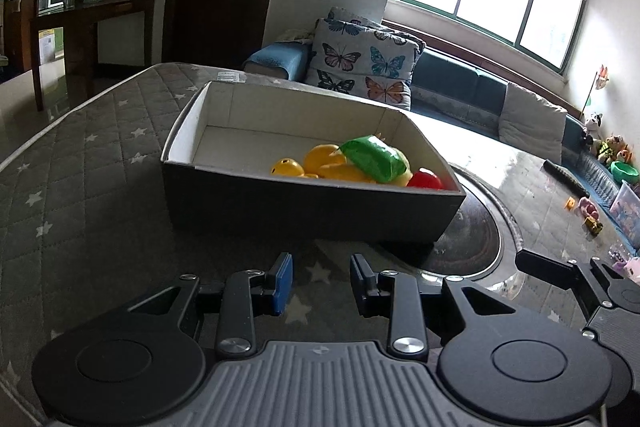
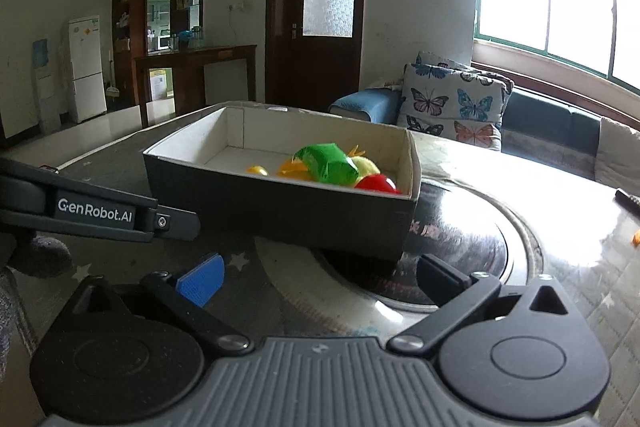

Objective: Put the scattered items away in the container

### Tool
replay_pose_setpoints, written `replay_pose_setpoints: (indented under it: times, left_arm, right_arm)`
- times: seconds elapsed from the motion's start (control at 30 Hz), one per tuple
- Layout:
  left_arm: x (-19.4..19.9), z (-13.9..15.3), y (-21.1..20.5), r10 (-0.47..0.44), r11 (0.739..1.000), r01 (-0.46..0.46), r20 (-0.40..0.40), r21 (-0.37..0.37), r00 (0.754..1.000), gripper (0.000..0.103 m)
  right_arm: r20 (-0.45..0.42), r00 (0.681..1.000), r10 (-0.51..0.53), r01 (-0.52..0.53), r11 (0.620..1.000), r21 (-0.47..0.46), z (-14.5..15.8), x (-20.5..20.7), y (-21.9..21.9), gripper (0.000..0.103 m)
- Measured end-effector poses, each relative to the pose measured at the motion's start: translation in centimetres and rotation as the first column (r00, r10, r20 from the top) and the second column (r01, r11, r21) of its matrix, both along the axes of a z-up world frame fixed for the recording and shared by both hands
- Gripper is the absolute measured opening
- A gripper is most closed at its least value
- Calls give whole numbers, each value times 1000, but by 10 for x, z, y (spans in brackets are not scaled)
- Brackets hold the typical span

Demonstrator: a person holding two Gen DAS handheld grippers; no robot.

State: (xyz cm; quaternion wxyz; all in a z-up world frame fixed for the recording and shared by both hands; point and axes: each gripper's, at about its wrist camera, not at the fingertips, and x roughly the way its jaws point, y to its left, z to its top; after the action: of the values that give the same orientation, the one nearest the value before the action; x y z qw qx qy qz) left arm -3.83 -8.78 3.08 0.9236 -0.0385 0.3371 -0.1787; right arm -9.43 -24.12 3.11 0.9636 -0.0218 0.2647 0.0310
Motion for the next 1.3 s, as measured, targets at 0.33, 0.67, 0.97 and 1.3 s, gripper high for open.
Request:
replay_pose_setpoints:
  times: [0.33,0.67,0.97,1.3]
  left_arm:
    - [-11,-11,-1,7,998,-7,16,58,1000,34]
    - [-21,-17,0,13,997,-15,25,79,1000,34]
    - [-28,-20,2,23,995,-26,29,92,999,34]
    - [-34,-19,1,19,995,-23,37,101,999,34]
  right_arm:
    - [-19,1000,-1,2,999,34,-11,-12,5,103]
    - [-29,1000,-13,15,998,65,-17,-20,9,103]
    - [-30,999,-22,24,997,70,-17,-24,12,103]
    - [-26,999,-19,21,997,73,-17,-27,13,103]
